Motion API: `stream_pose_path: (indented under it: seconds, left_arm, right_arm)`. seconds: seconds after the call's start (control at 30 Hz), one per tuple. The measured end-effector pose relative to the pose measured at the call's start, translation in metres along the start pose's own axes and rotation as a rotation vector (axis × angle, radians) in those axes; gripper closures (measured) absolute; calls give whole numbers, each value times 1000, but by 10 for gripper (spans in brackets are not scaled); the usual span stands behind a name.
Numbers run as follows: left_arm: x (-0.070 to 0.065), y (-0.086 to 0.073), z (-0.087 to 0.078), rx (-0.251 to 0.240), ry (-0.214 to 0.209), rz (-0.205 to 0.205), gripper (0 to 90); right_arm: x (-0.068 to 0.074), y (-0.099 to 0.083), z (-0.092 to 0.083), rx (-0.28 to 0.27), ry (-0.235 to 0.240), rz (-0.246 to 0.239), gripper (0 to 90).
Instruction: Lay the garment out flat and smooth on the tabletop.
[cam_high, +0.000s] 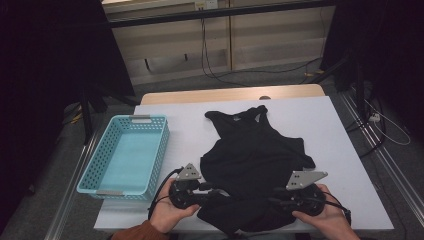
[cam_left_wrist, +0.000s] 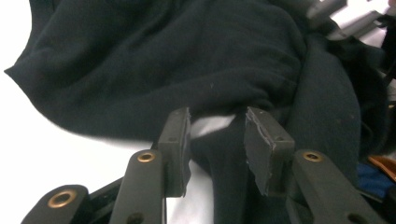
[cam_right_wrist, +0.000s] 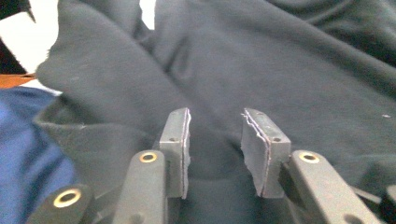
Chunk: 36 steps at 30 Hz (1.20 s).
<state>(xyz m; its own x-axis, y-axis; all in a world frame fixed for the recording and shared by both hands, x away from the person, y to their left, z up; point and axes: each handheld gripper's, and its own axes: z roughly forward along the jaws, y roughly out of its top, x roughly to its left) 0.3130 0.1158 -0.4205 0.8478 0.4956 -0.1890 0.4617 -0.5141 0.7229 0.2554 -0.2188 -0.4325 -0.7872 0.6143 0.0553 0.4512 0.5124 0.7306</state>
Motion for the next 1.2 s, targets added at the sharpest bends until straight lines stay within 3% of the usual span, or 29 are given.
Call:
stream_pose_path:
  seconds: [0.17, 0.3, 0.4, 0.47, 0.5, 0.6, 0.67, 0.7, 0.77, 0.93, 1.03, 1.13, 1.2]
  left_arm:
    - [-6, 5, 21, 51, -14, 52, 599]
    - [-11, 9, 38, 88, -17, 101, 611]
    - [-13, 7, 44, 124, -28, 116, 628]
    - [-16, 1, 44, 115, -22, 129, 634]
    - [-17, 0, 43, 106, -37, 114, 638]
    - [-19, -5, 39, 130, -65, 132, 670]
    - [-20, -7, 35, 156, -84, 149, 763]
    - [-20, -9, 34, 152, -91, 135, 823]
    - [-21, -11, 30, 164, -106, 120, 848]
    - [-25, -18, 19, 186, -116, 98, 857]
    - [-28, -23, 11, 177, -144, 84, 856]
    - [-30, -29, 4, 160, -141, 70, 855]
    - [-27, -27, 2, 154, -116, 76, 854]
  right_arm:
    - [4, -6, -2, 25, 32, -8, 552]
    - [5, -8, -3, 31, 27, 1, 517]
    - [8, -9, -3, 34, 23, -5, 456]
    - [12, -10, -3, 45, 17, -22, 422]
    - [15, -11, -2, 57, 18, -34, 404]
    - [18, -13, -1, 71, 15, -42, 389]
    - [18, -13, -1, 72, 13, -37, 386]
    - [18, -13, 0, 77, 13, -36, 381]
    - [18, -13, 2, 82, 12, -31, 382]
    - [18, -11, 1, 60, 14, -32, 436]
    - [20, -10, -1, 43, 54, -40, 534]
    - [23, -10, -1, 49, 90, -61, 644]
    - [25, -9, -1, 47, 108, -72, 685]
